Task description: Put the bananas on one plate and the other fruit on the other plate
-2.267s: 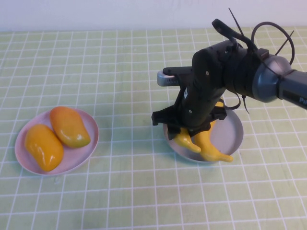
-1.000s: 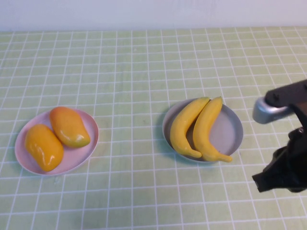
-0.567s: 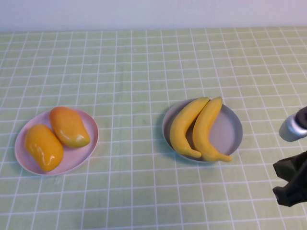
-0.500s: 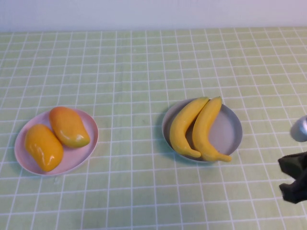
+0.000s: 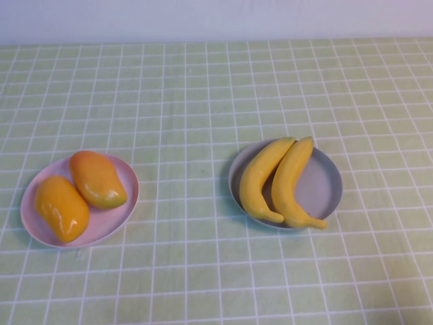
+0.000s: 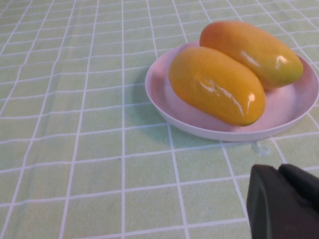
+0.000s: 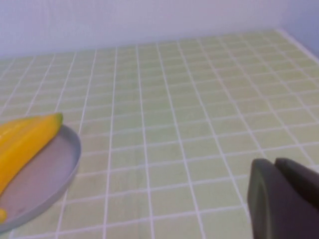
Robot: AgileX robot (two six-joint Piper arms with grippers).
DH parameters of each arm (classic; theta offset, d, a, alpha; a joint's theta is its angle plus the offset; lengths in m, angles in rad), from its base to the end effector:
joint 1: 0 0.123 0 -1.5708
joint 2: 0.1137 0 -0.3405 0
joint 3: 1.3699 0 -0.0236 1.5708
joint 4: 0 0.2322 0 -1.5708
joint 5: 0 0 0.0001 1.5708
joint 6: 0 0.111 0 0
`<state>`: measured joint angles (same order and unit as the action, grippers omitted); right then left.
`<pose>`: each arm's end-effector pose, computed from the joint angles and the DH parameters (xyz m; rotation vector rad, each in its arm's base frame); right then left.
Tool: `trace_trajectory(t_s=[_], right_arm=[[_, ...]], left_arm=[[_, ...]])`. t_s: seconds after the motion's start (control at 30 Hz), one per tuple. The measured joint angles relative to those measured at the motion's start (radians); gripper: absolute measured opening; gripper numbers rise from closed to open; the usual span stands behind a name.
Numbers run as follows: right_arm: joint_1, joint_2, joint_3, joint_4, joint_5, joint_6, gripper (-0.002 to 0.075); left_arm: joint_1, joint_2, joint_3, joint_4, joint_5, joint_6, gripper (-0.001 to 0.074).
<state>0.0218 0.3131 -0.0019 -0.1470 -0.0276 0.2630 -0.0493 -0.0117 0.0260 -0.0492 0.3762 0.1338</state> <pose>0.0305 0.0011 0.2136 0.0804 1.7668 0.1035 -0.0031 -0.0019 0.1649 0.1410 1.8683 0.0097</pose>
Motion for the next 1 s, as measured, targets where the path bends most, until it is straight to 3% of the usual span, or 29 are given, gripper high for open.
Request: trace_trajectory(t_s=[0.37, 0.77, 1.0], right_arm=[[-0.041, -0.301, 0.025, 0.0, 0.162, 0.0, -0.0015], [-0.031, -0.32, 0.027, 0.016, 0.249, -0.008, -0.0015], [-0.031, -0.32, 0.027, 0.239, 0.329, -0.316, -0.0015]], left_arm=[[0.0, 0.0, 0.0, 0.0, 0.0, 0.0, -0.0004], [0.0, 0.0, 0.0, 0.0, 0.0, 0.0, -0.0004], [0.0, 0.0, 0.0, 0.0, 0.0, 0.0, -0.0004]])
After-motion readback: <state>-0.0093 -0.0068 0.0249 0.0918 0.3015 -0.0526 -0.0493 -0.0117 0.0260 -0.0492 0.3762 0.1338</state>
